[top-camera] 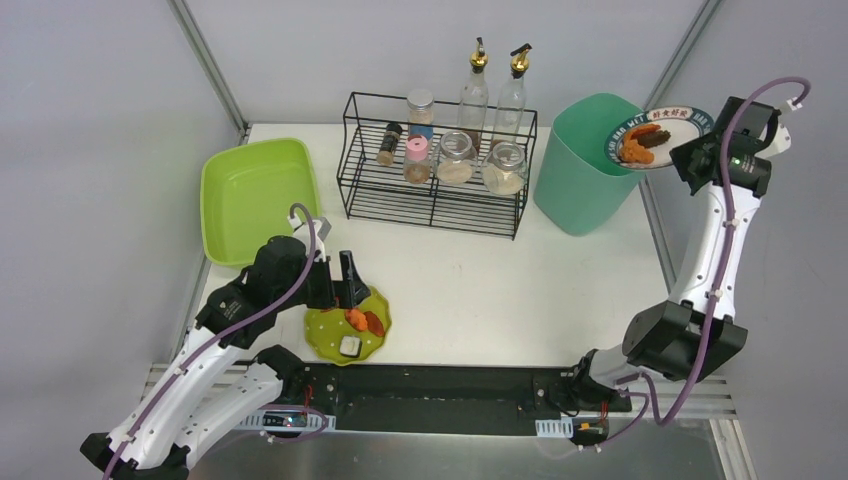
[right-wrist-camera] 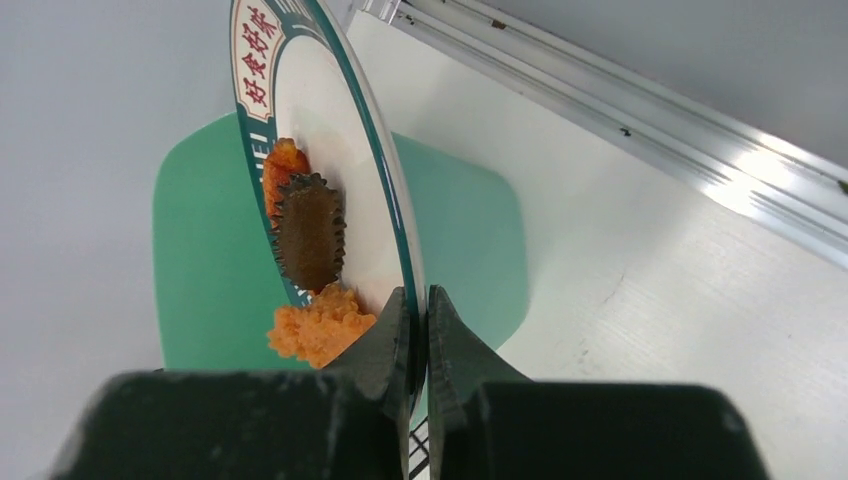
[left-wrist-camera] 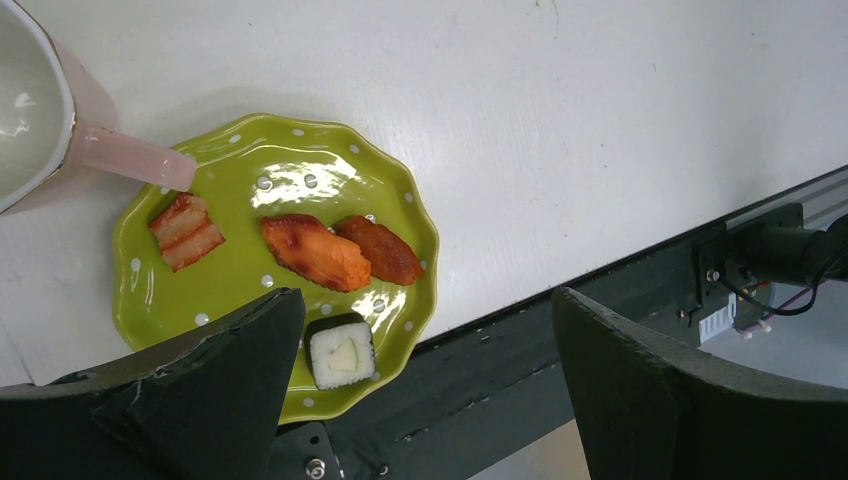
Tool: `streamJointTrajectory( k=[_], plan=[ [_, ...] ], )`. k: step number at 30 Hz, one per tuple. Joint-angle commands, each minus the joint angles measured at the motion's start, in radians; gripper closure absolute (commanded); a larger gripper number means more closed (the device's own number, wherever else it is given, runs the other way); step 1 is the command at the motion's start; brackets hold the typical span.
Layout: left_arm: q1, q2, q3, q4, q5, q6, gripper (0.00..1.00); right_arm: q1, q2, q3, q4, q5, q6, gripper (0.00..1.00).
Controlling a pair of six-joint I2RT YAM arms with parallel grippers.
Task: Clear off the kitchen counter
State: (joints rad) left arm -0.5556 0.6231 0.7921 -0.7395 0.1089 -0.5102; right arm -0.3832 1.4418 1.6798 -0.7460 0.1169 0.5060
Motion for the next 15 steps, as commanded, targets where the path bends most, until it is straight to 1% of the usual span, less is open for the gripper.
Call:
streamJointTrajectory(
  k=[1, 6, 10, 13, 15],
  plan=[
    [0.002, -0.007, -0.004, 0.026, 0.038, 0.001, 0.01, 0.050, 0.011, 0.100, 0.122, 0.079, -0.139, 1.00],
    [0.002, -0.010, -0.005, 0.028, 0.045, 0.001, 0.01, 0.148, 0.048, 0.155, 0.137, 0.214, -0.282, 1.00],
    [0.002, -0.007, -0.006, 0.029, 0.048, 0.001, 0.01, 0.210, 0.068, 0.189, 0.158, 0.289, -0.361, 1.00],
    [0.002, -0.006, -0.007, 0.030, 0.049, 0.001, 0.01, 0.264, 0.074, 0.198, 0.195, 0.360, -0.435, 1.00],
    [0.001, -0.004, -0.007, 0.031, 0.051, 0.001, 0.01, 0.306, 0.065, 0.188, 0.249, 0.419, -0.511, 1.00]
  ],
)
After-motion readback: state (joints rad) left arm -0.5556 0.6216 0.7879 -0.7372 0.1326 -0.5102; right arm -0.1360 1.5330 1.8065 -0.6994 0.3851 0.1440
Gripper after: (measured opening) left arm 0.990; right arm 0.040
